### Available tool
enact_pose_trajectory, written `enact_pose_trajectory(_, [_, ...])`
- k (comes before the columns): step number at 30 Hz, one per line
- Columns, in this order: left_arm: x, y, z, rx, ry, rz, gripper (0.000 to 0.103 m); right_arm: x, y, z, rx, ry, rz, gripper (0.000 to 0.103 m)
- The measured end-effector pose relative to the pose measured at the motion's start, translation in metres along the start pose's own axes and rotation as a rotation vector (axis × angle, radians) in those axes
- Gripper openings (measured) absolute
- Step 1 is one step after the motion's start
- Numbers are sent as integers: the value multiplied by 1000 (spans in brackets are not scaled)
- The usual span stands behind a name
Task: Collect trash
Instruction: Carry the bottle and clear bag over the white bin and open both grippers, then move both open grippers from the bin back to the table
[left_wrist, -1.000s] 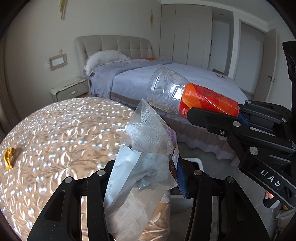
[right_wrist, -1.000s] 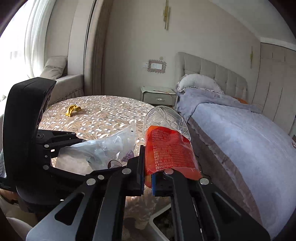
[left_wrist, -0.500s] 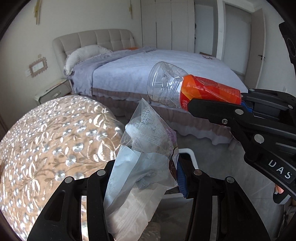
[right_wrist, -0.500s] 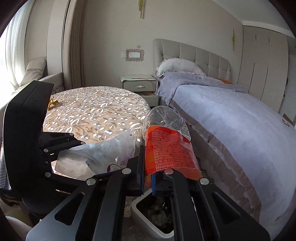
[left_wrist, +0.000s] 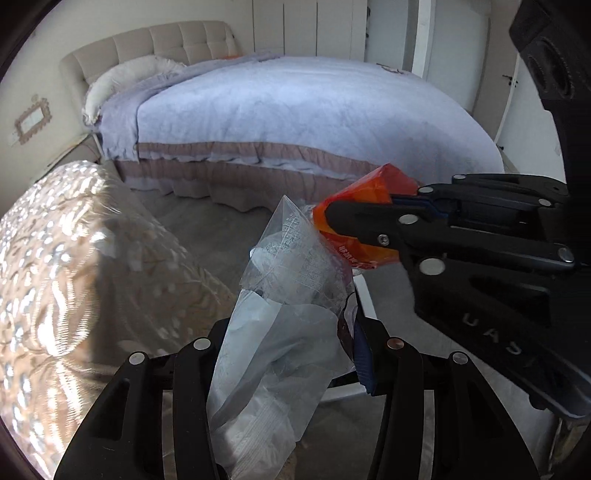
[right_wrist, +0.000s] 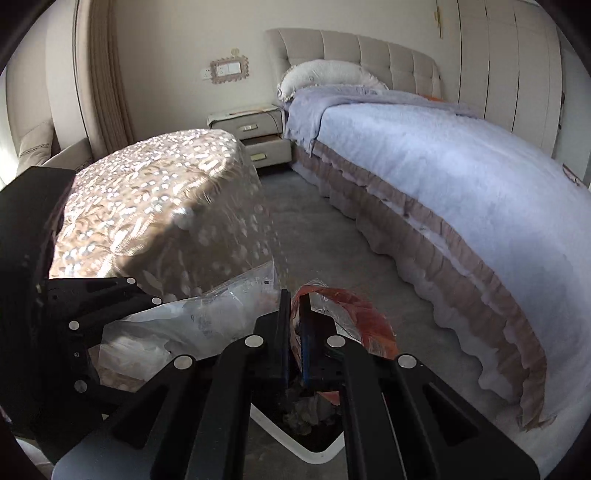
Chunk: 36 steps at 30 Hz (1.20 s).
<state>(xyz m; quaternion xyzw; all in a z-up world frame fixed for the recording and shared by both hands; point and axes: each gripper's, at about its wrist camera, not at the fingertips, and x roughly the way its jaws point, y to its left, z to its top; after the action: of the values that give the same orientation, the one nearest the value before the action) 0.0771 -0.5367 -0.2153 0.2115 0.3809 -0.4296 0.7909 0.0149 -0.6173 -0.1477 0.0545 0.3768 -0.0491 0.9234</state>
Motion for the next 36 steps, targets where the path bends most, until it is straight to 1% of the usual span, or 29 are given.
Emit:
enact_pose_trajectory(4, [37,-8,-3,20,52,-20,48,35,-19,-13,32,86,2,6])
enact_pose_trajectory(9, [81,-6,-9,21,120,-43,48,73,-39,-28,69,156,5,6])
enact_pose_trajectory(12, [98,-4,-14,34,145,-47,48,91,-44,-35,78,192,8,6])
enact_pose_trajectory(13, [102,-3,-15,33,154,-48,49,96,-45,-36,74,210,17,8])
enact_pose_trajectory(14, [107,-2,-16,23,167,-59,56,99,-45,-36,69,224,19,9])
enact_pose_trajectory(15, [111,-2,-17,13,180,-62,65,103,-45,-36,62,235,9,23])
enact_pose_trajectory(16, [116,0,-16,5,192,-66,96,107,-46,-37,62,252,5,72])
enact_pose_trajectory(17, [117,1,-17,0,188,-61,98,111,-47,-37,72,269,21,95])
enact_pose_trajectory(19, [123,-1,-19,-2,199,-59,98,114,-49,-38,88,265,28,98])
enact_pose_trajectory(22, [129,1,-20,-14,226,-70,98,119,-51,-39,100,298,30,98])
enact_pose_trajectory(24, [129,2,-20,-6,221,-66,98,120,-51,-39,108,306,37,98])
enact_pose_trajectory(27, [125,1,-19,-2,209,-65,98,114,-49,-39,105,297,24,98])
enact_pose_trajectory(32, [105,-6,-6,4,150,-77,98,88,-46,-30,98,231,-17,98])
enact_pose_trajectory(36, [77,-15,4,13,91,-85,98,55,-44,-20,86,164,-54,98])
